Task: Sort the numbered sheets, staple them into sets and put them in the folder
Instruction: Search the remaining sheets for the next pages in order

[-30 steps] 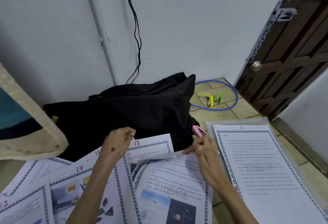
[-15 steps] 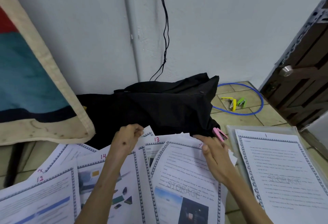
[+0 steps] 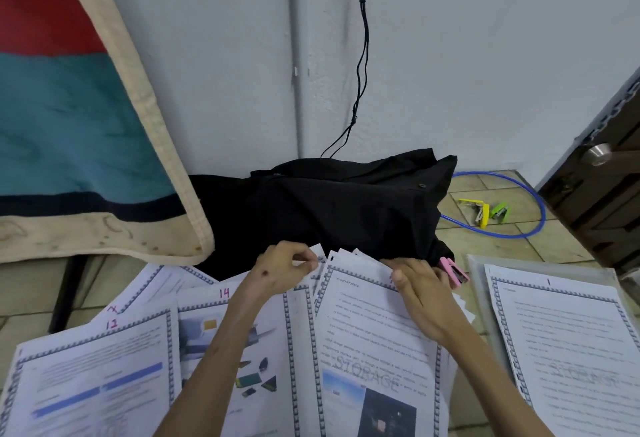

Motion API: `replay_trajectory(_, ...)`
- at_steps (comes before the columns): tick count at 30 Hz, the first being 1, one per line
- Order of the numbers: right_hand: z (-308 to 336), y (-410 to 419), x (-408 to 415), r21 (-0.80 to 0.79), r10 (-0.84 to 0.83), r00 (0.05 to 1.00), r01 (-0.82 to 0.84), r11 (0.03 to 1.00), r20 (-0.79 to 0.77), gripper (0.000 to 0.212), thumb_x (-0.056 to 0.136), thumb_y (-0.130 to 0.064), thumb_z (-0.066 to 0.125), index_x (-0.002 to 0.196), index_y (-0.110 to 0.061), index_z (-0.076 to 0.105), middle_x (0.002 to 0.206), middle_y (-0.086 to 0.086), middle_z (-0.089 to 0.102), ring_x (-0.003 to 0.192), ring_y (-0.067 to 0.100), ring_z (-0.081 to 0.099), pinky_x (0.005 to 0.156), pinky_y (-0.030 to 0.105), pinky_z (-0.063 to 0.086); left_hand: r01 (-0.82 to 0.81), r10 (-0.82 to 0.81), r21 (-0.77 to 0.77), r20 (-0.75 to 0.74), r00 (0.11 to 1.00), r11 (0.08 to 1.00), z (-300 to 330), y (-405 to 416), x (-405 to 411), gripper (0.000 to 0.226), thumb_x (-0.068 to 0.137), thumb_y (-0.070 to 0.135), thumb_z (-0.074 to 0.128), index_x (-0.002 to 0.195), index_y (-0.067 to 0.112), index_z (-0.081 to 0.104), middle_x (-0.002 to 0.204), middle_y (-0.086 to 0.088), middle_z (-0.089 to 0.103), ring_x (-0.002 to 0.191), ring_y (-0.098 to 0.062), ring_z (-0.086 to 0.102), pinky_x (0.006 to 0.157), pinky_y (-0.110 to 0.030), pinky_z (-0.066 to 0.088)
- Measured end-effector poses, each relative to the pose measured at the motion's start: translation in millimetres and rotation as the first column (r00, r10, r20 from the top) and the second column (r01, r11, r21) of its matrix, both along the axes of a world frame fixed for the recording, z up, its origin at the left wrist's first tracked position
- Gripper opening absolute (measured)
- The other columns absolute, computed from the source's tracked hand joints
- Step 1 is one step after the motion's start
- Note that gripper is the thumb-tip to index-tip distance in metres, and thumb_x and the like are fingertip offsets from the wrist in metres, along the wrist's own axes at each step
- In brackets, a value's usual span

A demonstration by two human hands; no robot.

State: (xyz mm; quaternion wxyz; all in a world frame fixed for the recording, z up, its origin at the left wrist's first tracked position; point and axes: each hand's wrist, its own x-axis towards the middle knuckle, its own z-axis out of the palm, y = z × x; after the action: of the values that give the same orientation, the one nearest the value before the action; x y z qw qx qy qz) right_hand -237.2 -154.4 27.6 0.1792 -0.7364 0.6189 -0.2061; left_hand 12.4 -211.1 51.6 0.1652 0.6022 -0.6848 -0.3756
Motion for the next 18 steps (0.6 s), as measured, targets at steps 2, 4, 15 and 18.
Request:
replay_trajectory(2,4.4,-4.8,5.2,0.007,0.030,0.999,-0.029,1.000,-0.040,0.082,0.080,-0.068,-0.004,0.137,-0.032,0.043,0.128,-0.020,0.047,0.123,0.005,0.037,0.093,0.025,0.020,0.015,-0.014,0.003,-0.048,0.999,1.000,3.1,1.7,-4.1,0.014,0.088,0.022,0.059,0.079,0.030,0.066,0.090,0.018,0.066,0.102,-0.003,0.060,0.091,-0.026,0.046)
replay_trajectory(4,9.7,-10.0,12.2,0.019,0.063,0.995,-0.061,0.998,-0.076,0.073,0.083,-0.065,0.006,0.138,-0.032,0.041,0.112,-0.019,0.050,0.111,0.009,0.042,0.089,0.026,0.021,0.036,-0.035,0.008,-0.105,0.994,0.999,5.5,3.1,-8.6,0.017,0.088,0.018,0.058,0.078,0.029,0.066,0.090,0.020,0.064,0.101,-0.001,0.058,0.089,-0.023,0.043)
replay_trajectory(15,11.6,-7.0,0.3,0.121,0.142,0.987,-0.150,0.981,0.072,0.017,0.090,-0.026,0.060,0.099,-0.015,0.070,0.094,0.001,0.070,0.092,0.017,0.062,0.078,0.016,0.041,-0.216,0.205,-0.148,-0.082,0.975,0.965,2.9,5.3,53.8,0.022,0.096,0.022,0.048,0.107,0.017,0.067,0.088,0.009,0.068,0.088,-0.005,0.062,0.076,-0.017,0.044)
replay_trajectory(18,14.8,-2.4,-2.9,0.186,0.141,0.983,-0.162,0.969,0.118,0.037,0.081,-0.066,0.046,0.093,-0.036,0.065,0.091,-0.006,0.069,0.090,0.012,0.062,0.078,0.021,0.045,-0.230,0.225,-0.123,-0.053,0.973,0.965,-4.7,13.1,73.8,0.021,0.095,0.021,0.051,0.105,0.016,0.068,0.096,0.006,0.067,0.094,-0.009,0.062,0.077,-0.014,0.043)
